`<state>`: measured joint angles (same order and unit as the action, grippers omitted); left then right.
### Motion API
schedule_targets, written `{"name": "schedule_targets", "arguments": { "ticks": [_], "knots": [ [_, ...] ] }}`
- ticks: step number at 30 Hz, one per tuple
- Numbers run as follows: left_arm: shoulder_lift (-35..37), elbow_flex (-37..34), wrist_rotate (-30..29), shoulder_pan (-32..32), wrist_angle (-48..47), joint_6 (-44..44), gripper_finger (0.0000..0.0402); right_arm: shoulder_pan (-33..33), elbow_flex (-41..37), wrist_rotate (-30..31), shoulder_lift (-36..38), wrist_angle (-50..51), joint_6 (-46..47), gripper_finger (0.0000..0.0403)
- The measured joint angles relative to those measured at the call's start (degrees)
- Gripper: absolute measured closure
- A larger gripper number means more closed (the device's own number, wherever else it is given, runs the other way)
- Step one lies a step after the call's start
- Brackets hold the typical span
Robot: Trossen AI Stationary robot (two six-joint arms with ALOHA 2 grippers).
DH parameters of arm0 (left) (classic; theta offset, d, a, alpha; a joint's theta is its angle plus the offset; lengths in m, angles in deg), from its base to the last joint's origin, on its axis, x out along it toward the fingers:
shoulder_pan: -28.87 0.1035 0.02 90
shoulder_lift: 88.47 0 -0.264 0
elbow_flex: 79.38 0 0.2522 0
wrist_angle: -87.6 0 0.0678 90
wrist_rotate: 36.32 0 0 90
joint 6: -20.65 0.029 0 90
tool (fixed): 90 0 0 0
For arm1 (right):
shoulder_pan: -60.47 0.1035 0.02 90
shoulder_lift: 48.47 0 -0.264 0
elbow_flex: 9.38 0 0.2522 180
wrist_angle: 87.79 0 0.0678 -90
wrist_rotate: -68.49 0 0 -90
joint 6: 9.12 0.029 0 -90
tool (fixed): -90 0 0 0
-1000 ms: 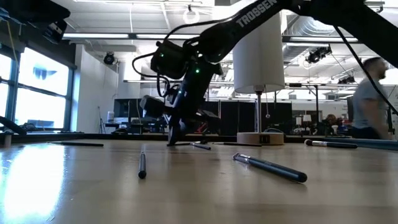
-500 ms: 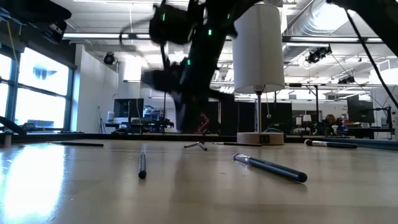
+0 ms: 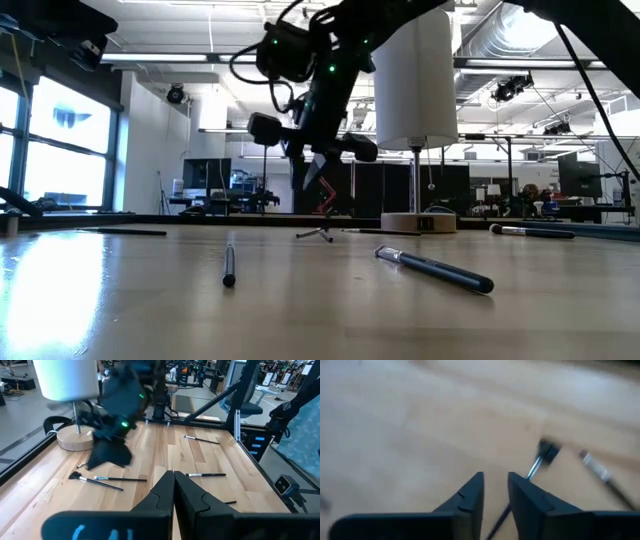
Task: Put items in baskets/containers
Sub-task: Put the black eye grooming brush into the transparent organizer
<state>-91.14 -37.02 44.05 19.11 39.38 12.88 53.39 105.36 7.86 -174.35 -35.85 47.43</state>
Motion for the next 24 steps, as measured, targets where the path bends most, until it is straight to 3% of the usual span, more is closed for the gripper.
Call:
{"name": "schedule_targets", "arguments": {
  "ticks": [8,24],
  "knots": [
    [0.0,0.01,-0.03,0.0,0.03,0.0,0.0401,-5.06,0.06,-2.94,-2.2,-0.21,2.8,0.0262],
    [0.0,0.04,-0.48,0.02,0.0,-0.11,0.0401,-8.14,0.3,-5.78,-7.42,2.39,6.21,0.0271]
  ]
}}
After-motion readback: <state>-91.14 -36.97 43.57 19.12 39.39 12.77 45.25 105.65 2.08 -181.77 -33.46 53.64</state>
